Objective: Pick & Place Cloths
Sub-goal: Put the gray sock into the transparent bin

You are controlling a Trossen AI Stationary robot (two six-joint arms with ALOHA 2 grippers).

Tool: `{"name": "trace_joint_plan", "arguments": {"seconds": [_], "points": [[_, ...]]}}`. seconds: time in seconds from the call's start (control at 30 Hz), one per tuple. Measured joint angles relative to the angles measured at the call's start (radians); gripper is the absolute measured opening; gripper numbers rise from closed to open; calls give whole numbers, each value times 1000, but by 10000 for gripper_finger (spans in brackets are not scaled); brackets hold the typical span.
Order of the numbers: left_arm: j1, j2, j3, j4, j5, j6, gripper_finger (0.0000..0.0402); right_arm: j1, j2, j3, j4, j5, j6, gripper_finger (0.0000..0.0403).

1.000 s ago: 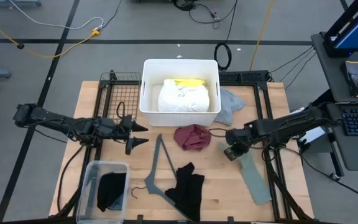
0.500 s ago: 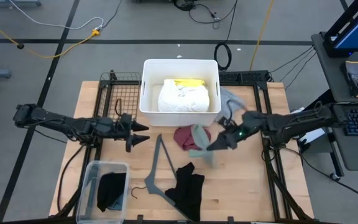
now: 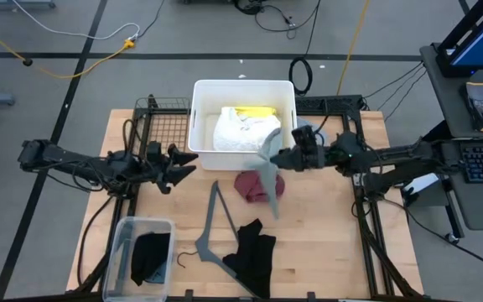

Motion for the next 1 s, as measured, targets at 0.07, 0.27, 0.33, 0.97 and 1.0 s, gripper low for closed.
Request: {"name": "trace_joint_plan", "arguments": {"seconds": [0.07,0.27,0.33,0.97,1.0], "points": [[1,26,0,42,-17,-3,271,-9,38,54,0,-6,-18,0],[0,125,49,99,-9,-23,271,-53,163,227,-11,-76,-68,0],[0,160,79,98,7,-4,271,-65,199,276,-20,-100,-69,0],[-20,424,386,90,161,232,271,-85,355,398,-37,-161,-32,0],[-20,432,387,90,151,233,271,-84,355,399,-38,-163,-32,0]]}}
